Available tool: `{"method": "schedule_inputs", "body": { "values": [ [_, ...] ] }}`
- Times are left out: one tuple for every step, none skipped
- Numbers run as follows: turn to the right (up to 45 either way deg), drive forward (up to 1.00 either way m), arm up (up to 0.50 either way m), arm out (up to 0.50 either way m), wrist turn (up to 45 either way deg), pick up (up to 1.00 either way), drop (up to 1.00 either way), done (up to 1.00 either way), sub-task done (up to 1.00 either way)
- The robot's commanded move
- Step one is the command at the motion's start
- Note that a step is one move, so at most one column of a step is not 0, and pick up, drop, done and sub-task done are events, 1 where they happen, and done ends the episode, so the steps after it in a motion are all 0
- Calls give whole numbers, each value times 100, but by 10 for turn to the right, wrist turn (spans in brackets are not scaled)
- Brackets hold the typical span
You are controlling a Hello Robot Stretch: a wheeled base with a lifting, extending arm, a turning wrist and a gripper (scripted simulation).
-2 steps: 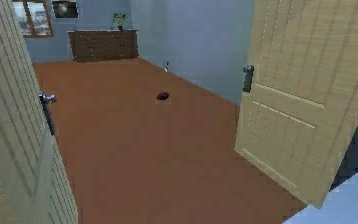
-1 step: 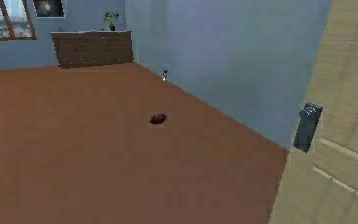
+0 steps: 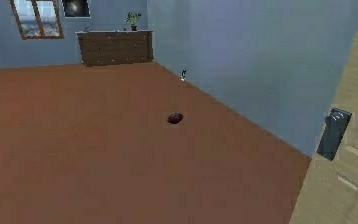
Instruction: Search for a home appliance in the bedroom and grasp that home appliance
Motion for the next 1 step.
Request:
{"method": "schedule_inputs", "body": {
  "values": [
    [-30, 0, 0, 0, 0, 0, 0, 0, 0]
  ]
}}
